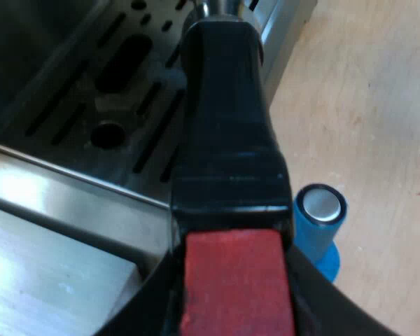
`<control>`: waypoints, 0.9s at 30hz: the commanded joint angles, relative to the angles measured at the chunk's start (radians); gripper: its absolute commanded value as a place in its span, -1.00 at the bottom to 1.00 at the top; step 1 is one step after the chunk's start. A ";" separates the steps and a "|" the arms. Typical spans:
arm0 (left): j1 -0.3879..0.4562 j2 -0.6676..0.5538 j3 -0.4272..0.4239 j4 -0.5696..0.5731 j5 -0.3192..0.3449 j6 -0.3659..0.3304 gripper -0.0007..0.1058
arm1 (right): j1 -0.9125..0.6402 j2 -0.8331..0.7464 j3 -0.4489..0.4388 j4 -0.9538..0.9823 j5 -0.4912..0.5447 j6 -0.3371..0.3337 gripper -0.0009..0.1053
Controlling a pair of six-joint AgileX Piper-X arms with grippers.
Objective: Put the handle in the coffee machine
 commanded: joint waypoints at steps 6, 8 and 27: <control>-0.013 -0.004 -0.012 -0.094 0.128 -0.058 -0.97 | -0.052 0.012 -0.009 -0.050 0.013 -0.012 0.59; -0.018 0.002 -0.012 -0.130 0.129 -0.089 -0.97 | -0.062 0.012 -0.009 -0.053 0.012 -0.012 0.59; -0.099 0.028 -0.012 -0.385 0.128 -0.318 -0.97 | -0.089 0.012 -0.009 -0.059 -0.045 -0.049 0.59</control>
